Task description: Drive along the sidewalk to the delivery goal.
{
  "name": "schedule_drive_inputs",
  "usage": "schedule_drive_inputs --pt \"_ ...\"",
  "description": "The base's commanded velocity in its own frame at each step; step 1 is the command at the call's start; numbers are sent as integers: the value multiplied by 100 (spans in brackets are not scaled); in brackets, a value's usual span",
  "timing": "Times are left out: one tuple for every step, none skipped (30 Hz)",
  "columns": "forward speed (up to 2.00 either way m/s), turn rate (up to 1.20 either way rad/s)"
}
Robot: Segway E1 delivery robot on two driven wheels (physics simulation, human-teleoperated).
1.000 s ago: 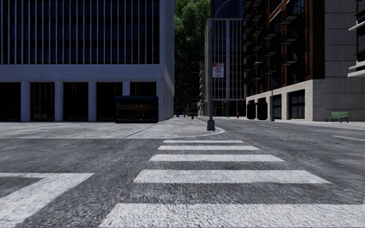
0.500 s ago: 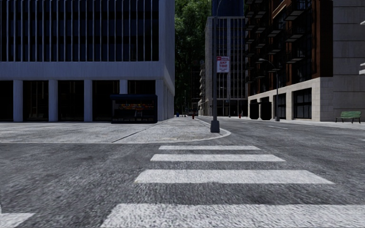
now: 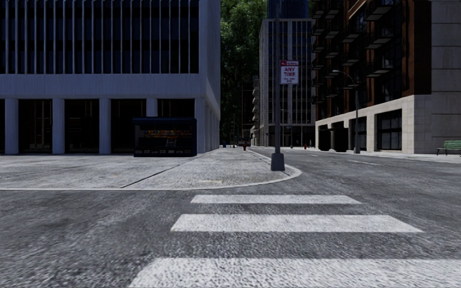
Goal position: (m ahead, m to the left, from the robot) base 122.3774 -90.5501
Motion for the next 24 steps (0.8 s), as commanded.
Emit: schedule_drive_inputs --pt "200 0" --pt "200 0" --pt "200 0" --pt "200 0" --pt "200 0" --pt "200 0" --pt "200 0" --pt "200 0" --pt "200 0" --pt "200 0" --pt "200 0" --pt "200 0" --pt "200 0" --pt "200 0" --pt "200 0" --pt "200 0" --pt "200 0" --pt "200 0" --pt "200 0" --pt "200 0" --pt "200 0" --pt "200 0" --pt "200 0" --pt "200 0"
